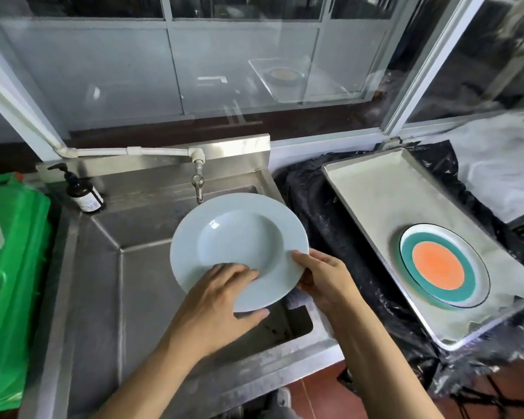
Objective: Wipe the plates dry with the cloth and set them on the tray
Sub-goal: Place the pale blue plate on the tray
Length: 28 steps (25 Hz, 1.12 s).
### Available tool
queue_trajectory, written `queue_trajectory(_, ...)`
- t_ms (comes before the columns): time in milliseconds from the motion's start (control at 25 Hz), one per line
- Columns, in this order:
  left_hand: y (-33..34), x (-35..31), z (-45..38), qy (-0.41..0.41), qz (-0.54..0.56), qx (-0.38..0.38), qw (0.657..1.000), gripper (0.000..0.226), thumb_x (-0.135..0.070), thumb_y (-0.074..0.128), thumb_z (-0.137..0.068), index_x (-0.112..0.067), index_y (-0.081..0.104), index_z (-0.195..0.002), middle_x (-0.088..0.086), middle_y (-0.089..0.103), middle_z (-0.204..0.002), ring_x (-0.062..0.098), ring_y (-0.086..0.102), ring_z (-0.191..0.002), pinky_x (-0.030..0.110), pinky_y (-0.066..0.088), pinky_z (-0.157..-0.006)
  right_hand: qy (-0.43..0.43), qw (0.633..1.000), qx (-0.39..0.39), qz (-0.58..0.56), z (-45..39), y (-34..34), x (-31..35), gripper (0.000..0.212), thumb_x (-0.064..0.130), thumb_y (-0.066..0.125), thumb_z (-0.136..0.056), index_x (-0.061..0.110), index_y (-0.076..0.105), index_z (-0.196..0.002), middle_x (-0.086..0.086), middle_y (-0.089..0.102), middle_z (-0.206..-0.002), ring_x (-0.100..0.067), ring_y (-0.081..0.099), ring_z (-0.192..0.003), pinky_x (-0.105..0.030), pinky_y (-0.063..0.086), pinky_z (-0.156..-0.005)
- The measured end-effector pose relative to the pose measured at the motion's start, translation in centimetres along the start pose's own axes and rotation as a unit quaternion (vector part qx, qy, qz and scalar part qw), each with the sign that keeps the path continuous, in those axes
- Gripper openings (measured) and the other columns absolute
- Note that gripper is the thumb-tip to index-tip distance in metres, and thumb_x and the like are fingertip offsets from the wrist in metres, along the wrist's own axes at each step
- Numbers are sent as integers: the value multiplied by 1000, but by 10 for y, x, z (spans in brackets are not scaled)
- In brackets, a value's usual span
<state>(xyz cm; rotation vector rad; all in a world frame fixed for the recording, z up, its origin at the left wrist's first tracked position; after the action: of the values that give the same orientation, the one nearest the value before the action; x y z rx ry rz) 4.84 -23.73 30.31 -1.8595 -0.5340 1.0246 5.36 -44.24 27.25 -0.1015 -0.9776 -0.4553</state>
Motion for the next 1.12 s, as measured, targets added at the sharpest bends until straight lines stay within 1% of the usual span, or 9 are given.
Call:
queue_trajectory(80,-10,7,-10,-12,3,-13,1000,69,-67,59,-83,-24,60,-136,-7,56,-137,14,49,-127,33,38,-110,-20,1000,-2,-20,1,-9,4,15,6,69,-95,-5,75,-102,-17,67,-76,-30,63,-67,-31,57,-53)
queue_trajectory(200,-34,27,-31,-127,-9,-107,986,57,-50,50,-95,-18,54,-143,7,47,-146,27,41,-132,47,37,-111,-37,999,17,-23,1,-32,10,19,13,70,-96,-1,77,-106,-32,71,-93,-46,70,-84,-50,63,-76)
queue_trajectory(360,-25,43,-59,-325,150,-61,932,48,-33,56,-97,-20,49,-143,7,55,-139,32,52,-127,44,44,-98,-64,998,18,-18,-1,-73,19,15,20,71,-95,9,81,-97,-18,72,-82,-32,69,-65,-37,56,-58)
queue_trajectory(440,-10,29,-75,-329,231,-61,914,16,-27,59,-93,-22,66,-107,3,72,-101,32,67,-94,35,48,-71,-77,997,8,-22,-6,-96,23,14,19,72,-94,9,80,-99,-17,70,-85,-30,64,-68,-36,55,-58)
queue_trajectory(520,7,6,-91,-329,268,-64,903,11,-27,59,-86,-19,66,-83,4,70,-74,29,64,-70,32,44,-59,-98,995,-6,-24,-12,-127,28,11,17,73,-94,12,79,-100,-20,73,-93,-31,64,-77,-44,57,-72)
queue_trajectory(680,58,-41,-119,-380,333,-45,862,23,-29,57,-78,-44,74,-78,-10,74,-74,22,69,-77,40,56,-73,-126,988,-85,17,-26,-207,43,18,13,76,-91,17,73,-108,-16,78,-94,-22,67,-77,-39,54,-75)
queue_trajectory(880,136,-93,-164,-405,383,-20,830,23,-23,58,-88,-28,75,-103,-11,76,-83,20,71,-87,42,60,-74,-108,980,-156,66,-58,-304,52,19,19,72,-92,25,64,-108,-4,78,-80,-10,62,-60,-26,49,-60)
queue_trajectory(1000,184,-127,-192,-423,395,4,815,24,-17,57,-92,-21,72,-111,-3,77,-87,21,73,-82,40,62,-62,-96,969,-214,76,-79,-364,56,13,23,71,-91,31,69,-101,2,77,-88,-15,67,-72,-28,48,-63)
queue_trajectory(1120,228,-160,-218,-428,396,35,811,22,-15,55,-91,-22,74,-100,3,77,-88,28,73,-87,50,63,-73,-86,961,-250,77,-101,-420,57,12,19,70,-92,22,73,-104,5,70,-91,-11,63,-77,-15,46,-56)
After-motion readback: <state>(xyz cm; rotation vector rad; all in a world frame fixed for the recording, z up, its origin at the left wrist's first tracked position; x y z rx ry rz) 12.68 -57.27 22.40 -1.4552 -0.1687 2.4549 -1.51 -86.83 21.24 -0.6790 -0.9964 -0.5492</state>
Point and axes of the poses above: each hand's wrist, its own z-axis away from the middle knuckle, its own y-axis out of the palm, x = y × z, the point moved 6 cm from there along -z, towards the middle knuckle
